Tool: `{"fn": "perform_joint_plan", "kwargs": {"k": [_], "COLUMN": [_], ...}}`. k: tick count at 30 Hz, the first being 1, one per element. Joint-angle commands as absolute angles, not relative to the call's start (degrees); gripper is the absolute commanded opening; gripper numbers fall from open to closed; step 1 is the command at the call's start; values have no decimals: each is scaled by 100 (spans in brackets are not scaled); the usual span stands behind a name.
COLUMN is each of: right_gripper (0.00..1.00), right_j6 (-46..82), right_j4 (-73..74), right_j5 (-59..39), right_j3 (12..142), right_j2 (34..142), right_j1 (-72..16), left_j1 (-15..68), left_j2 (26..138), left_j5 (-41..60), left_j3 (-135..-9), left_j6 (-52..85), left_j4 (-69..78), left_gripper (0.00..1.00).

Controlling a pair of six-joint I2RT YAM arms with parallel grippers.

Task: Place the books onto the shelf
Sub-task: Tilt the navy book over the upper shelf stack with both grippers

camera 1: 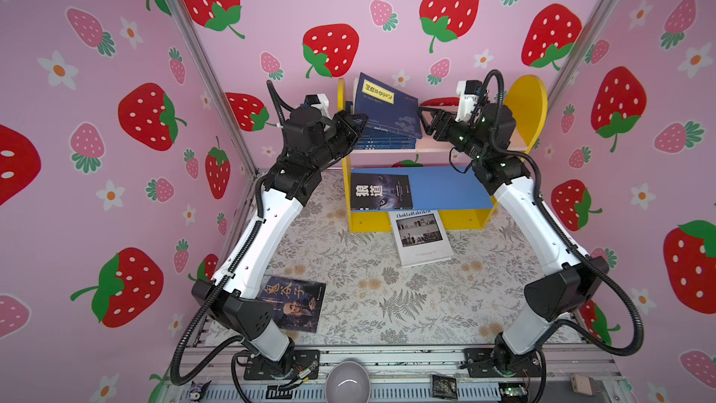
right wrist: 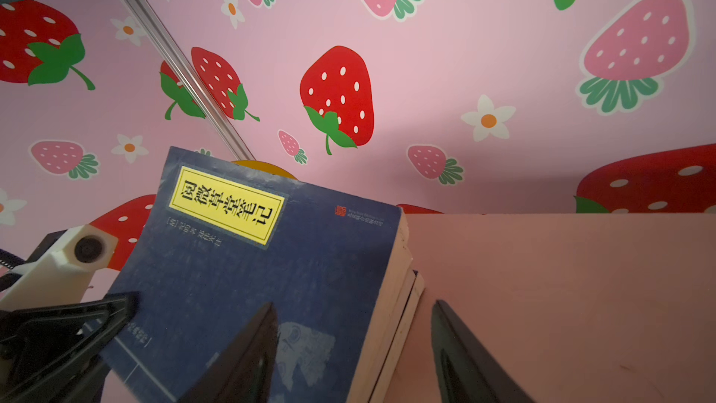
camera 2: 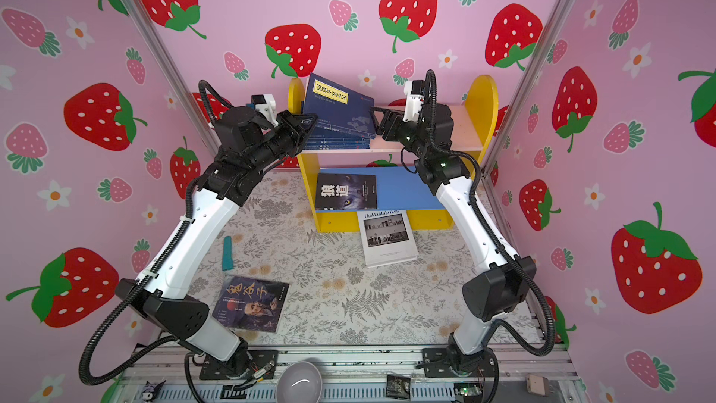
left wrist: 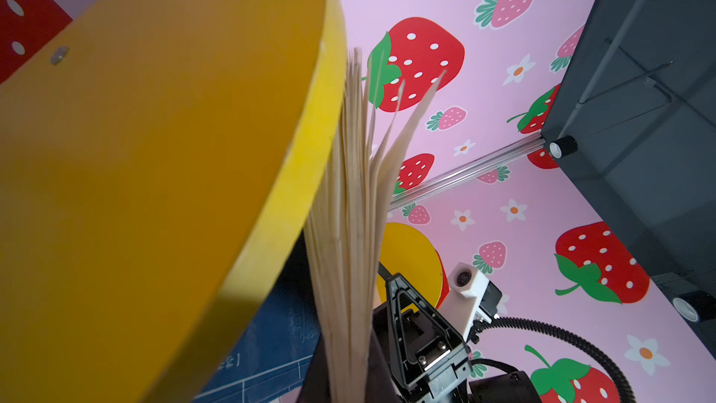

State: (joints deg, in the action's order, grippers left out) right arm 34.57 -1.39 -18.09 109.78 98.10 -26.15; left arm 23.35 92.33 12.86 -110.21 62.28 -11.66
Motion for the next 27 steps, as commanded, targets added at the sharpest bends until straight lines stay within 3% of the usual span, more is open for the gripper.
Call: {"fn": "perform_joint_plan", "kwargs": {"k": [1,8,27], "right_gripper": [61,55,54], "right_j6": [3375,3232,3122], "right_j4": [-169,-414,-611], "right_j5": [-1947,-1899,-1767], "right_j3": [11217,11487,11521], "right_j2": [9918,10159,10220], "right_j1": [-2710,-2915,-3015], "left_j1": [2311,2303,2152], "left_j2": [9033,8968,8818], "left_j5": [1111,1032,1254], "left_j3": [-11040,-10978,-10740], "left_j6": [6281,6240,6361], "left_j4": [-789,-926,-927], "left_gripper": [0,0,0]}}
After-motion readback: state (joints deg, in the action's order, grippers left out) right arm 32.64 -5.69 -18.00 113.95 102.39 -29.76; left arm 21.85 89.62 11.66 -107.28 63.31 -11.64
